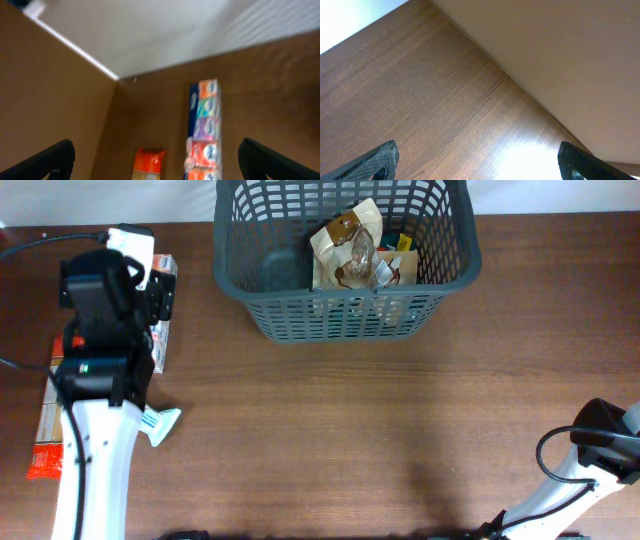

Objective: Pack container
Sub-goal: 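Move the left gripper over the Kleenex tissue multi-pack, then lower the left gripper and close it on the tissue multi-pack, then lift the tissue multi-pack and carry it right over the basket, then open the left gripper to drop the tissues into the basket, then move the left gripper back left to the spaghetti package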

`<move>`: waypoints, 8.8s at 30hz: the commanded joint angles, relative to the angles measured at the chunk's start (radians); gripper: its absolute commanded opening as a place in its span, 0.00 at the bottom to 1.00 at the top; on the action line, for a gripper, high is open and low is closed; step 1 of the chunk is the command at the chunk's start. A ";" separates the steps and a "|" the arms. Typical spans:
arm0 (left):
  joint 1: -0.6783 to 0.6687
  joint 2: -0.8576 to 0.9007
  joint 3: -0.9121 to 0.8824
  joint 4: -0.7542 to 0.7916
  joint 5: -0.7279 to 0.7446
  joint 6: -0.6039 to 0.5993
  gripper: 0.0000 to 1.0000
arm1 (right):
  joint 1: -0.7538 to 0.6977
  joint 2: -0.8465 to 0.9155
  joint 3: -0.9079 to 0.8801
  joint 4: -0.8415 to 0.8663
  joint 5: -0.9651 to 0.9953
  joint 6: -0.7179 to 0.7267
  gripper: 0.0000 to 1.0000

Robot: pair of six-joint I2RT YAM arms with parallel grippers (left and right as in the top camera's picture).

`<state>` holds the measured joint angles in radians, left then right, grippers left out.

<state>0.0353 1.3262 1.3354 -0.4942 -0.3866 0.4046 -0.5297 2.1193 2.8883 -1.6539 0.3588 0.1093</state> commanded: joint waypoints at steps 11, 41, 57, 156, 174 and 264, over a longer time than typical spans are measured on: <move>0.040 0.265 0.020 -0.003 0.006 0.000 0.99 | -0.001 -0.031 0.014 0.000 0.012 0.003 0.99; 0.288 0.613 0.363 -0.275 0.380 -0.094 0.99 | -0.001 -0.031 0.014 0.000 0.012 0.003 0.99; 0.267 0.798 0.573 -0.404 0.412 -0.130 0.99 | -0.001 -0.031 0.014 0.000 0.012 0.003 0.99; 0.086 0.871 1.317 -0.602 0.426 -0.286 0.02 | -0.001 -0.031 0.014 0.000 0.012 0.003 0.99; -0.337 0.867 1.441 -0.491 0.342 -0.230 0.02 | -0.001 -0.031 0.014 0.000 0.012 0.003 0.99; 0.164 0.592 1.567 -1.138 0.120 -0.330 0.99 | -0.001 -0.031 0.014 0.000 0.012 0.003 0.99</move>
<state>0.1486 1.9484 2.8899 -1.5940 -0.3420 0.0956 -0.5297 2.1193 2.8883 -1.6539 0.3588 0.1085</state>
